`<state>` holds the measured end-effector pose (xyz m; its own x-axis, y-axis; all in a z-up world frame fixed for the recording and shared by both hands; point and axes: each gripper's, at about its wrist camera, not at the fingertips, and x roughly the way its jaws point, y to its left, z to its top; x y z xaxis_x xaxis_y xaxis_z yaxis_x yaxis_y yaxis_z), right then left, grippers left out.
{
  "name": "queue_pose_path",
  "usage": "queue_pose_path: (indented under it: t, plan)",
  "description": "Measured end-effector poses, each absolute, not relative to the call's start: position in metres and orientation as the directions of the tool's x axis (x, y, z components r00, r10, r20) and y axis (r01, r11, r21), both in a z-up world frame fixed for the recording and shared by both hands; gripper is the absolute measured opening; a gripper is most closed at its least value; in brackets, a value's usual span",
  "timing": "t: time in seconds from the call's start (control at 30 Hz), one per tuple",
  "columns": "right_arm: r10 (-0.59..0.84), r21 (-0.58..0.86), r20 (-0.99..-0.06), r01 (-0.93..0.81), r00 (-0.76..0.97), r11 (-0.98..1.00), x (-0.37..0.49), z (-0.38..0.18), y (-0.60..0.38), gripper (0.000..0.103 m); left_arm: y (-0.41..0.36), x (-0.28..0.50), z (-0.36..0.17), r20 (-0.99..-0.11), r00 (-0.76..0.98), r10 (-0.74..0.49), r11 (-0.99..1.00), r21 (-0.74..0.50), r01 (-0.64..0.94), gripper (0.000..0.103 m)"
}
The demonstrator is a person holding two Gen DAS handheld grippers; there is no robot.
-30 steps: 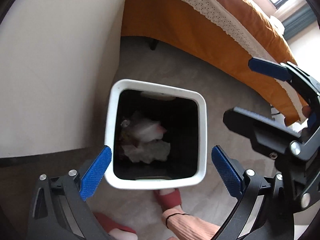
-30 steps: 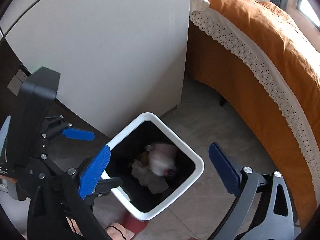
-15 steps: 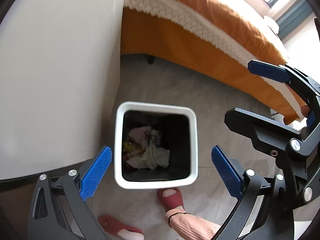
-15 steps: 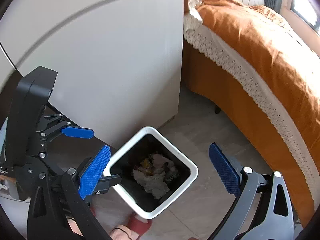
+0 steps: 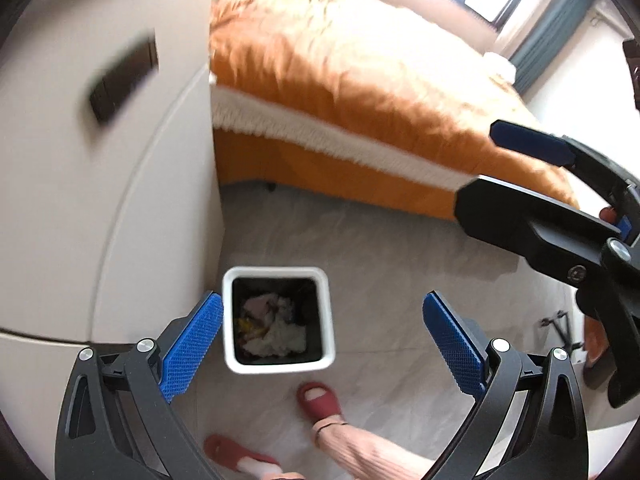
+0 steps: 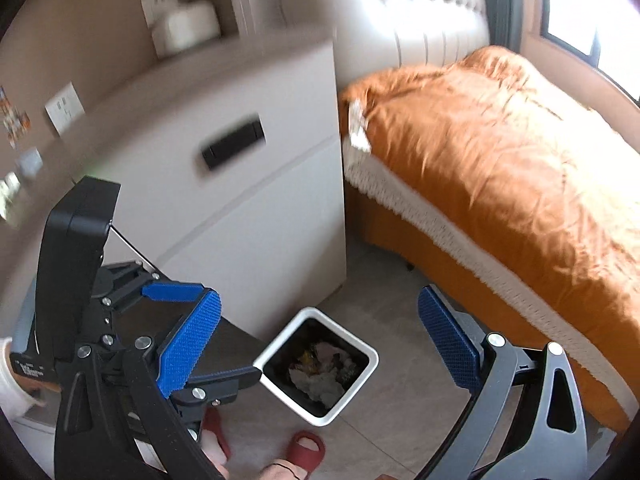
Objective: Collect trash
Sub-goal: 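Move both open tools back over the yellow tissue and grey ball on the desk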
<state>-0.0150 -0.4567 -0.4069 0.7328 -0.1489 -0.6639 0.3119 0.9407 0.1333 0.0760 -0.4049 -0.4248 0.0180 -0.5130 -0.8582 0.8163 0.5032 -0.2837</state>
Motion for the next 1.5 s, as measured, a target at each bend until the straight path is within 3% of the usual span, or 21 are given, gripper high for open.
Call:
queue_pose_path:
  t: [0.1,0.3,0.73,1.1,1.5]
  plan:
    - [-0.173,0.131,-0.624,0.32,0.762,0.938,-0.029,-0.371,-0.449,0.098,-0.397,0.068,-0.385,-0.823,0.004,-0.569,0.49,-0.335,0.805,0.098]
    - [-0.193,0.143,-0.547,0.318,0.815,0.937,-0.048,-0.315,-0.434,0.098,-0.379,0.055,-0.32,-0.788,0.067,-0.612,0.481,-0.303,0.823,0.098]
    - [-0.143,0.161,-0.446,0.237,0.883,0.958,-0.061,-0.25,-0.398,0.098,-0.325,0.059,-0.236,-0.75,0.24,-0.616,0.559,-0.202,0.804,0.098]
    - [-0.008,0.123,-0.356,0.056,0.934,0.991,-0.031,-0.205,-0.342,0.098,-0.246,0.073,-0.19,-0.711,0.418,-0.566,0.695,-0.138,0.706,0.098]
    - [0.151,0.066,-0.328,-0.137,0.932,0.988,0.022,-0.181,-0.262,0.098,-0.134,0.096,-0.174,-0.697,0.57,-0.436,0.854,-0.119,0.507,0.098]
